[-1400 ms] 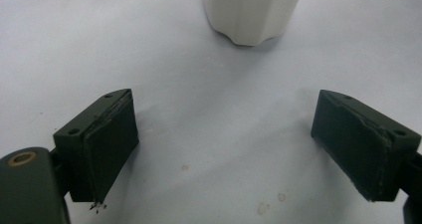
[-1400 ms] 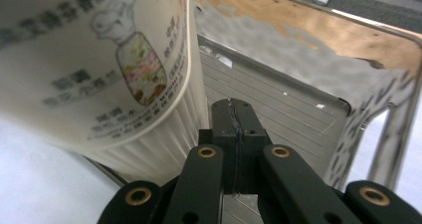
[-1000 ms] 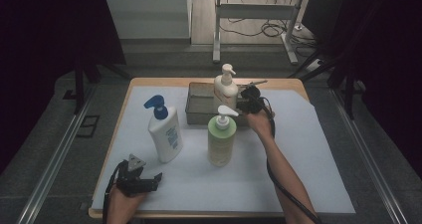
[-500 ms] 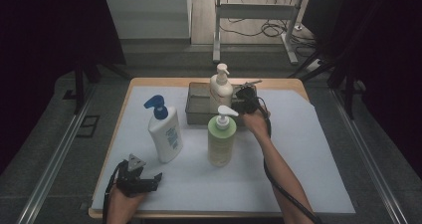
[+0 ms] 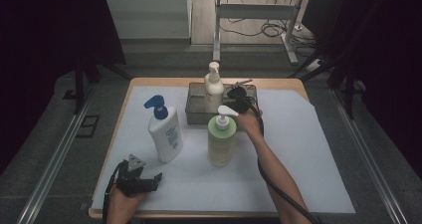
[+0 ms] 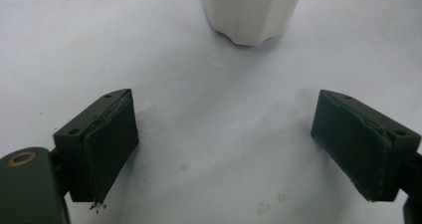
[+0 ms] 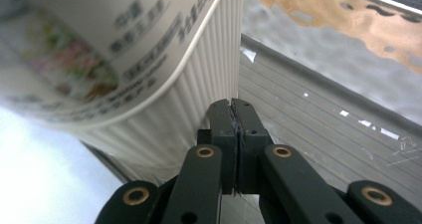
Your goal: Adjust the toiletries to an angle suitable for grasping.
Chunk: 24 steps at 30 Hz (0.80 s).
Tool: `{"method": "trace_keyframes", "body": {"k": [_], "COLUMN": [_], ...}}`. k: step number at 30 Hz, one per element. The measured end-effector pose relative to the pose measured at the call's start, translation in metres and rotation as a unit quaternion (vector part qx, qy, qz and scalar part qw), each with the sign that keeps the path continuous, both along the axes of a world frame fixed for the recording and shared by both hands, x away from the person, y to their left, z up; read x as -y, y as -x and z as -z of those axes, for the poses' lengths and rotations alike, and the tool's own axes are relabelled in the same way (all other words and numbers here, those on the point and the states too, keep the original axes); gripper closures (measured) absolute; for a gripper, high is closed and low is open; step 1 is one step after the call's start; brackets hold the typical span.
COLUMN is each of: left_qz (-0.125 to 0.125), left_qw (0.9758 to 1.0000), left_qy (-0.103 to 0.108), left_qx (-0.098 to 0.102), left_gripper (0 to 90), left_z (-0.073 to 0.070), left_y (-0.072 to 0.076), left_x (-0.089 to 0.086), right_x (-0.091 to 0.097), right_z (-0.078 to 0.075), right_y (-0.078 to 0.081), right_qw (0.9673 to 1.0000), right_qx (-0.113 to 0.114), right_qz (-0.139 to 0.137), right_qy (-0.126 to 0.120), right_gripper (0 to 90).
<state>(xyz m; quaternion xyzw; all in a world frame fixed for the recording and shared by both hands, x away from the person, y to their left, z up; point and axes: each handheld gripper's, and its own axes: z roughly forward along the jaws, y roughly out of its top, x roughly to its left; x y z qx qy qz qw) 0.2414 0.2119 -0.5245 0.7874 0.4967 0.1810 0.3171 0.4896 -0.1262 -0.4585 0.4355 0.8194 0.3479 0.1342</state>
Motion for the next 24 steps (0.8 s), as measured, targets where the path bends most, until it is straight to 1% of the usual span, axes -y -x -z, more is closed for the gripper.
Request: {"method": "trace_keyframes", "body": {"k": [2,4,9,17,20,24], "left_qz": [0.000,0.000,0.000,0.000,0.000,0.000], "left_qw": [1.0000,1.0000,1.0000,1.0000,1.0000,1.0000], "left_qy": [0.000,0.000,0.001,0.001,0.001,0.001], "left_qx": [0.000,0.000,0.000,0.000,0.000,0.000], "left_gripper": [10.7,10.7,10.7,10.7,10.7,10.7], "left_z": [0.0000,0.0000,0.0000,0.0000,0.0000,0.0000], "left_y": [-0.0001,-0.0001,-0.0001,0.0000,0.0000,-0.0001], "left_x": [0.0000,0.0000,0.0000,0.0001,0.0001,0.0000], "right_x": [-0.0005,-0.0004,-0.0025,-0.0079,-0.0096,-0.0094], "right_z": [-0.0018,-0.0039,-0.0051,-0.0009,0.0019,0.0027], "right_y": [-0.0025,-0.0046,-0.0068,-0.0069,-0.0075,-0.0084], "right_qw": [1.0000,1.0000,0.9999,0.9999,0.9999,0.9998], "right_qx": [0.002,0.001,-0.003,-0.008,-0.012,-0.017], "right_qz": [0.002,0.003,-0.003,-0.006,-0.008,-0.010], "right_qy": [-0.002,-0.008,-0.011,-0.011,-0.003,-0.006], "right_gripper": [88.8,89.0,89.0,89.1,89.0,89.0]}}
